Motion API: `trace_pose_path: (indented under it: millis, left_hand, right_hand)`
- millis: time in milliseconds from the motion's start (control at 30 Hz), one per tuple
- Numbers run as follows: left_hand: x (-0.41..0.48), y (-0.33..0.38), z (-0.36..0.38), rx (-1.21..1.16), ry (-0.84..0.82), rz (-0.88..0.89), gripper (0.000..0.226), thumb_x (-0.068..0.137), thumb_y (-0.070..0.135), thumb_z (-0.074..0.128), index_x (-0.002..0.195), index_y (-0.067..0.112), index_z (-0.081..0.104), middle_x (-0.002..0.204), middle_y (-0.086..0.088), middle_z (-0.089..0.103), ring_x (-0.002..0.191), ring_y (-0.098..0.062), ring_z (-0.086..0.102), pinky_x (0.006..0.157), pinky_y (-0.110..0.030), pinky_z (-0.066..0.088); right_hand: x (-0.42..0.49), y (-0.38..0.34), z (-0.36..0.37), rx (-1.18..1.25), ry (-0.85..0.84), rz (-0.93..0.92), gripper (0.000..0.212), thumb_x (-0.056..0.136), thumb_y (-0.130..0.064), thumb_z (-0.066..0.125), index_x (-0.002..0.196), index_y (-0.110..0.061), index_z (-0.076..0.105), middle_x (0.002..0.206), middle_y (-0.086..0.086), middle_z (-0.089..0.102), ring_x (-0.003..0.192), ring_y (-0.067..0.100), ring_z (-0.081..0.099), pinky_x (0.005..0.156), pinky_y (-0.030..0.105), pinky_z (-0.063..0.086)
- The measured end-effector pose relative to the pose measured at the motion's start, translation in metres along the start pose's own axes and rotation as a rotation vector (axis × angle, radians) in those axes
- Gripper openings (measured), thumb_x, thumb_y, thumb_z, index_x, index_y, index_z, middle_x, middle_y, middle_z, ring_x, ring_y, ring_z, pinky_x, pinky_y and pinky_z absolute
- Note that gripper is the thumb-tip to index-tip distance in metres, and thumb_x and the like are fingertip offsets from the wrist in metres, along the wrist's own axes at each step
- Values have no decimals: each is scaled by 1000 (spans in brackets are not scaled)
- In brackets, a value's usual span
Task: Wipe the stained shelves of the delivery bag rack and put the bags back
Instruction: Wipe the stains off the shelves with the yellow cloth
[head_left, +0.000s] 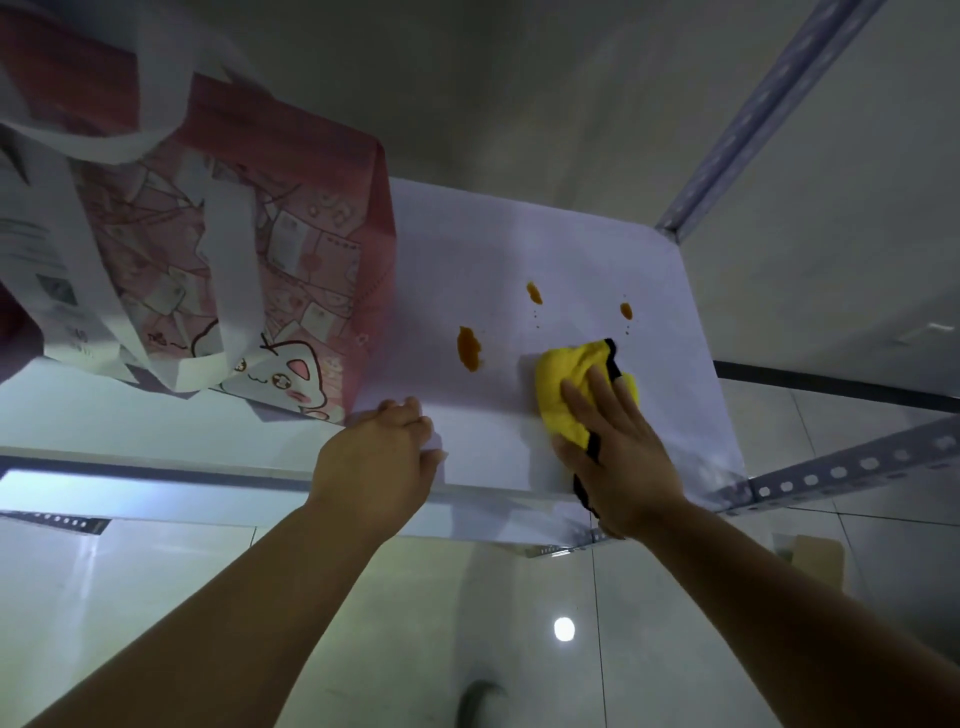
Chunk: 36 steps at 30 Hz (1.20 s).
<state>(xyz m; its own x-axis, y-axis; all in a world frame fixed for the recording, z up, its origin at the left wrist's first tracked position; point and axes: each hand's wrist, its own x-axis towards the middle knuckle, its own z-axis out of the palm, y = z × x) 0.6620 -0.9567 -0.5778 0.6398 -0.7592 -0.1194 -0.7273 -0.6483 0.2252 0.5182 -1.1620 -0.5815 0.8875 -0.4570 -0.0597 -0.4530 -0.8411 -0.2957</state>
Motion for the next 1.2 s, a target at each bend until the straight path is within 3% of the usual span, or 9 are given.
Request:
trace_pose_path:
  millis: [200, 433, 600, 667, 800, 967, 1067, 1200]
  left_hand:
    - [-5, -2, 4, -114, 47, -1, 37, 95, 39, 41, 128, 26, 51, 147, 10, 36, 134, -10, 33, 99, -25, 36]
    - [-6, -4, 9, -217, 85, -19, 38, 92, 34, 50, 128, 23, 54, 147, 7, 39, 136, -12, 32, 101, -25, 33]
    - [-6, -4, 4, -274, 75, -58, 36, 89, 32, 56, 123, 19, 59, 140, 3, 47, 127, -14, 44, 98, -26, 36]
    - [-6, -5, 4, -261, 57, -59, 39, 91, 34, 52, 128, 20, 54, 143, 5, 43, 130, -12, 40, 100, -24, 33]
    - [-6, -7, 6, -234, 36, -24, 42, 95, 38, 43, 134, 22, 45, 149, 7, 34, 137, -8, 28, 102, -20, 27]
    - [-8, -5, 7, -225, 97, 0, 34, 95, 34, 43, 125, 22, 54, 142, 6, 42, 133, -8, 34, 97, -20, 31]
    - [-9, -3, 6, -247, 130, 25, 27, 93, 28, 45, 114, 23, 61, 133, 5, 49, 124, -10, 42, 89, -19, 36]
    - [-6, -4, 5, -199, 109, 6, 36, 95, 32, 41, 127, 22, 52, 141, 6, 42, 127, -11, 40, 95, -22, 37]
  right_hand:
    - [58, -30, 2, -25, -13, 306, 63, 94, -44, 37, 148, -35, 9, 158, 2, -8, 143, 29, -11, 116, 40, 1]
    - [99, -92, 18, -11, -53, -25, 58, 93, -55, 33, 146, -40, 15, 158, -1, -3, 144, 27, -8, 117, 37, 0]
    - [64, -71, 15, 9, -59, -316, 49, 95, -49, 38, 142, -41, 28, 156, -10, 3, 145, 18, -6, 118, 33, 7]
    - [45, -56, 12, 52, -26, -368, 46, 93, -49, 41, 139, -40, 36, 153, -13, 8, 144, 16, 0, 116, 33, 16]
    - [44, -33, 5, 35, -77, -295, 45, 94, -44, 45, 137, -43, 33, 151, -18, 5, 144, 13, 0, 115, 36, 20]
    - [85, -73, 18, -33, -53, 41, 51, 93, -41, 39, 142, -45, 26, 158, -8, 1, 145, 21, -4, 116, 37, 10]
    - [83, -87, 26, -50, -78, -23, 54, 93, -44, 38, 142, -51, 17, 157, -11, -5, 144, 21, -8, 116, 34, 9]
    - [45, -57, 17, 20, -9, -242, 49, 93, -44, 47, 140, -42, 32, 157, -9, 9, 145, 21, 2, 114, 37, 22]
